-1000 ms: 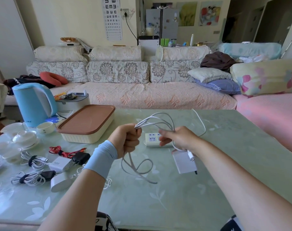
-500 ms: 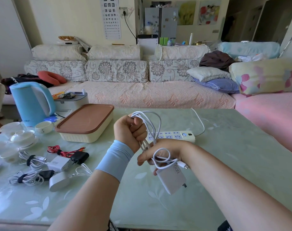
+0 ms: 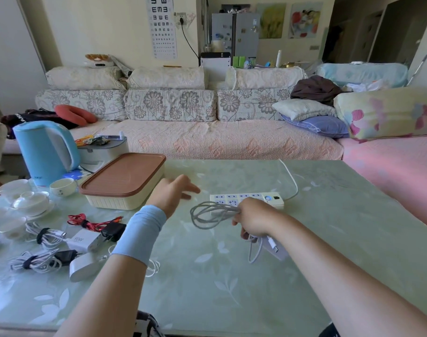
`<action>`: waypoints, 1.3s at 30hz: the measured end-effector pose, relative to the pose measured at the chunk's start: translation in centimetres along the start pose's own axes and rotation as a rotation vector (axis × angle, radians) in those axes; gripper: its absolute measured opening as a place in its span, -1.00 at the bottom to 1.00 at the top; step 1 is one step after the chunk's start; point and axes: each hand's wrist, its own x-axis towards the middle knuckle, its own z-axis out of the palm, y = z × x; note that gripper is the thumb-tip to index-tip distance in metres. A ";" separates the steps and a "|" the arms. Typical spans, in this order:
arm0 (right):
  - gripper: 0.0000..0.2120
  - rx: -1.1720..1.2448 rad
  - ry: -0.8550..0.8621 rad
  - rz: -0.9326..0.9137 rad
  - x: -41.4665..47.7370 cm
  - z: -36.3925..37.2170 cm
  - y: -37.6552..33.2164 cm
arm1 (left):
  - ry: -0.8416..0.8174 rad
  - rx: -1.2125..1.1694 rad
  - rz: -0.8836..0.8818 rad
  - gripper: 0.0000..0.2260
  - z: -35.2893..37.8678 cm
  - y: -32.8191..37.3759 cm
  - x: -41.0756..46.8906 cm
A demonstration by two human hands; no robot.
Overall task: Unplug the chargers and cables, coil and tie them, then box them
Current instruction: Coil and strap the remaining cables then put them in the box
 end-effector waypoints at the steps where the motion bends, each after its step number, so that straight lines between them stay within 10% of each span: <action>1: -0.73 -0.028 0.015 0.009 0.0 0.0 -0.2 | 0.051 0.082 0.101 -0.65 0.2 0.4 -0.2; 7: -0.86 -0.311 0.171 -0.163 -0.7 -0.2 -1.8 | -0.489 0.543 0.178 -0.19 4.5 2.2 -1.4; 14: -0.81 -0.121 0.192 -0.131 -1.7 -0.4 -2.0 | -0.595 0.854 0.004 -0.87 3.5 1.2 -0.8; 24: -0.78 0.054 -0.263 -0.126 -1.4 -1.3 -0.7 | -0.702 0.351 -0.061 -0.88 1.6 0.0 -1.2; 28: -0.95 0.497 -0.481 -0.253 -1.1 -1.1 0.1 | -0.597 0.273 0.030 -0.75 1.2 -0.4 -0.7; 34: -0.82 0.816 -0.487 -0.420 -1.1 -1.5 -0.7 | -0.449 -0.097 0.080 -0.47 0.7 -1.1 0.2; 39: -0.86 0.777 -0.408 -0.422 -1.6 -2.0 -1.1 | -0.532 -0.220 0.033 -0.75 0.6 -1.4 0.2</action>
